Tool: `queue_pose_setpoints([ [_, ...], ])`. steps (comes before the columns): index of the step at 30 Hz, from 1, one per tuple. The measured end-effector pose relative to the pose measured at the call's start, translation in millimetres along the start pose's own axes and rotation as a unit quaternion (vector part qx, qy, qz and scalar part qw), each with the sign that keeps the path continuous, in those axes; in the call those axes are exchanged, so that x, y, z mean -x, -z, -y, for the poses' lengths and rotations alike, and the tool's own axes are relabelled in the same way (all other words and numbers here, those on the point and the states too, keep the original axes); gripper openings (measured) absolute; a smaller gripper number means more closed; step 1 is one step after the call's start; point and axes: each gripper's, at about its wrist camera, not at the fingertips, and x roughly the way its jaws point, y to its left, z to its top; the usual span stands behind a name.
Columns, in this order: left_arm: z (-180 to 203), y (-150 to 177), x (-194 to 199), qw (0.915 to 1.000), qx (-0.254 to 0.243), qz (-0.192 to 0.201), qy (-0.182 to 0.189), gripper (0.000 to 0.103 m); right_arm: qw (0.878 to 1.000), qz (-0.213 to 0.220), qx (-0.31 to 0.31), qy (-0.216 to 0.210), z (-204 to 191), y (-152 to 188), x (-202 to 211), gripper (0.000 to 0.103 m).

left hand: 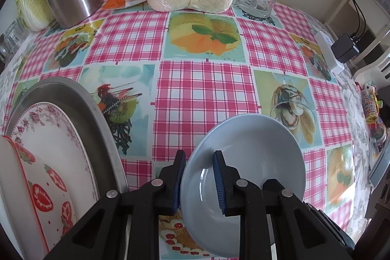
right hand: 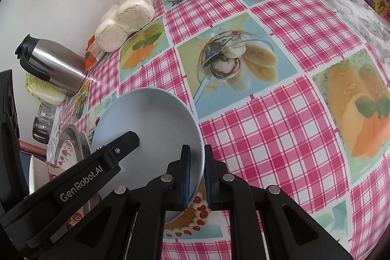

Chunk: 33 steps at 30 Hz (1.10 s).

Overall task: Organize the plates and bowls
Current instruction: 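Lift the small white bowl with both tools and carry it toward the basin, then lower the small white bowl into the white square bowl in the basin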

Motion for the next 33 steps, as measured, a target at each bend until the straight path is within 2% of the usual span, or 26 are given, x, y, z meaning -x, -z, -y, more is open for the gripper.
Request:
queue_pose_setpoints([
  [7,-4.2,-3.9,20.3,0.9996,0.010,0.024,0.014,0.024,1.000,0.010,0.002,-0.009,-6.7,-1.2,13.6,0.012],
  [12,-8.4,-7.7,52.1,0.9974,0.016,0.059,0.037,0.024,0.999,0.045,0.014,-0.019,-22.0,-5.5,43.1,0.013],
  [20,-15.2,-9.7,105.3,0.9915,0.014,0.117,0.053,0.024,0.994,0.095,0.038,-0.039,-47.8,-6.1,88.1,0.013],
  [33,-34.9,-1.6,166.0,0.9819,0.018,0.180,0.056,0.024,0.985,0.145,0.074,-0.063,-89.5,1.1,130.6,0.014],
])
